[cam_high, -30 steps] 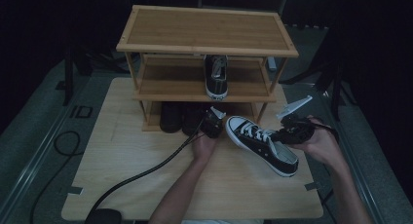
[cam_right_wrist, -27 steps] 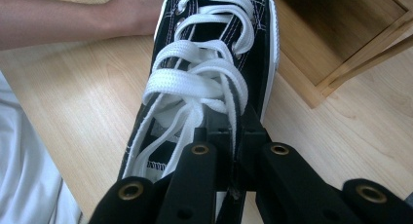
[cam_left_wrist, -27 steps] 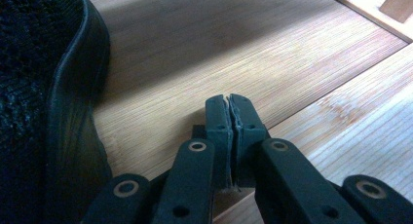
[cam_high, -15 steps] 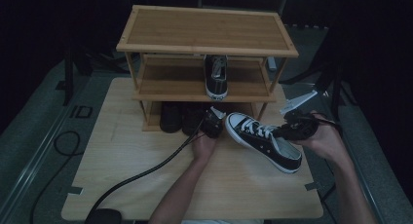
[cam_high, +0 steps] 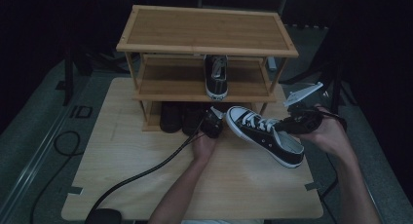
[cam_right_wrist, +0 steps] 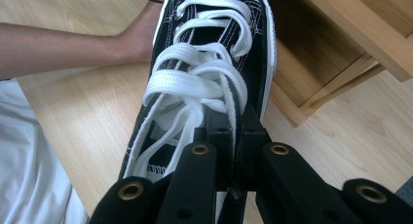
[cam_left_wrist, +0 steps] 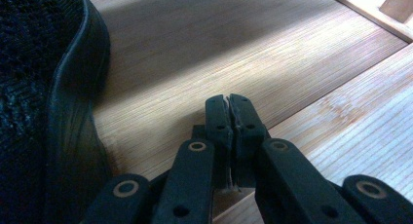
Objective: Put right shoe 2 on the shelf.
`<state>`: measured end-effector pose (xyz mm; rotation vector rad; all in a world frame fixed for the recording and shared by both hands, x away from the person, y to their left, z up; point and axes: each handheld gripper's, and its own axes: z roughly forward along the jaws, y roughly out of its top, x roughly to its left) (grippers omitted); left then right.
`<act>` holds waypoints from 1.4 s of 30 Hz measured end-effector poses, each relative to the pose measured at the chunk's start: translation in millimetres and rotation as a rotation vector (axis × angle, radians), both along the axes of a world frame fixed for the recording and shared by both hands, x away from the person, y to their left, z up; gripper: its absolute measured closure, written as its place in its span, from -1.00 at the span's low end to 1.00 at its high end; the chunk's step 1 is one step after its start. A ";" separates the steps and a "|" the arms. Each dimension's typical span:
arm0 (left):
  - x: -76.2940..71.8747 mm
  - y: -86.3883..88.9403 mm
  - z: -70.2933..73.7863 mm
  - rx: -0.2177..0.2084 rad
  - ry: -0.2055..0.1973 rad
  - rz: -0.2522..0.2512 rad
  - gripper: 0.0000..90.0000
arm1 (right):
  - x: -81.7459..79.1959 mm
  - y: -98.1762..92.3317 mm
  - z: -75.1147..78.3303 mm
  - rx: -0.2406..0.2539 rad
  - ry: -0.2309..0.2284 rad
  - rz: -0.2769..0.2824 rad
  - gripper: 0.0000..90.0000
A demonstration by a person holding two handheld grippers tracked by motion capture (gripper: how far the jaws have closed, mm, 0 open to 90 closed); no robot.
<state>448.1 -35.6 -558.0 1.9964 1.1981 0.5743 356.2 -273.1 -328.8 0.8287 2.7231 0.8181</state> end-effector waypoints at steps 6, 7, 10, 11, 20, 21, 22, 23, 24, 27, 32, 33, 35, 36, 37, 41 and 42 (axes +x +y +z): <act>0.0 -0.1 -0.3 0.001 -0.003 0.003 0.95 | 0.6 1.5 7.1 0.001 -0.002 0.007 0.96; 0.0 -0.1 -0.4 -0.002 -0.003 0.001 0.95 | 0.6 1.5 8.8 0.001 -0.010 0.008 0.96; 0.2 0.2 -0.3 -0.001 -0.005 -0.001 0.95 | -0.3 1.5 14.3 0.008 -0.015 0.002 0.96; -0.3 -0.1 -0.2 0.001 -0.006 0.009 0.95 | 0.2 1.4 17.4 0.008 -0.025 -0.004 0.96; -0.4 -0.2 -0.1 0.007 -0.005 0.012 0.95 | 9.5 -0.1 24.2 0.013 -0.038 -0.050 0.96; -0.4 -0.2 -0.1 0.006 -0.005 0.012 0.95 | 11.1 -0.4 24.8 0.016 -0.040 -0.059 0.96; -0.4 -0.2 -0.3 0.006 -0.006 0.011 0.95 | 12.4 -0.7 25.6 0.017 -0.041 -0.067 0.96; -0.3 -0.3 -0.2 0.005 -0.005 0.009 0.95 | 13.7 -0.9 26.6 0.018 -0.047 -0.078 0.96; -0.3 -0.3 -0.2 0.004 -0.003 0.006 0.95 | 15.1 -1.3 27.8 0.021 -0.048 -0.088 0.96; -0.1 -0.2 -0.2 0.004 -0.002 0.002 0.95 | 19.7 -2.0 31.8 0.032 -0.058 -0.117 0.96; 0.0 -0.3 -0.5 0.002 -0.004 0.003 0.95 | 33.9 2.4 36.0 0.040 -0.072 -0.188 0.96; -0.1 -0.1 -0.2 0.003 -0.002 0.001 0.95 | 36.7 3.6 35.9 0.040 -0.073 -0.207 0.96; -0.1 -0.2 -0.3 0.004 -0.002 0.002 0.95 | 39.6 5.1 35.5 0.037 -0.077 -0.224 0.96; -0.1 -0.1 -0.2 0.004 -0.001 0.001 0.95 | 42.6 6.8 34.9 0.036 -0.080 -0.237 0.96; -0.1 -0.2 -0.3 0.004 -0.003 0.003 0.95 | 45.6 8.6 34.1 0.036 -0.081 -0.251 0.96; -0.1 -0.3 -0.3 0.004 -0.003 0.003 0.95 | 55.8 17.7 30.8 0.034 -0.087 -0.321 0.96; -0.1 -0.2 -0.3 0.005 -0.003 0.003 0.95 | 58.4 19.9 30.2 0.038 -0.090 -0.336 0.96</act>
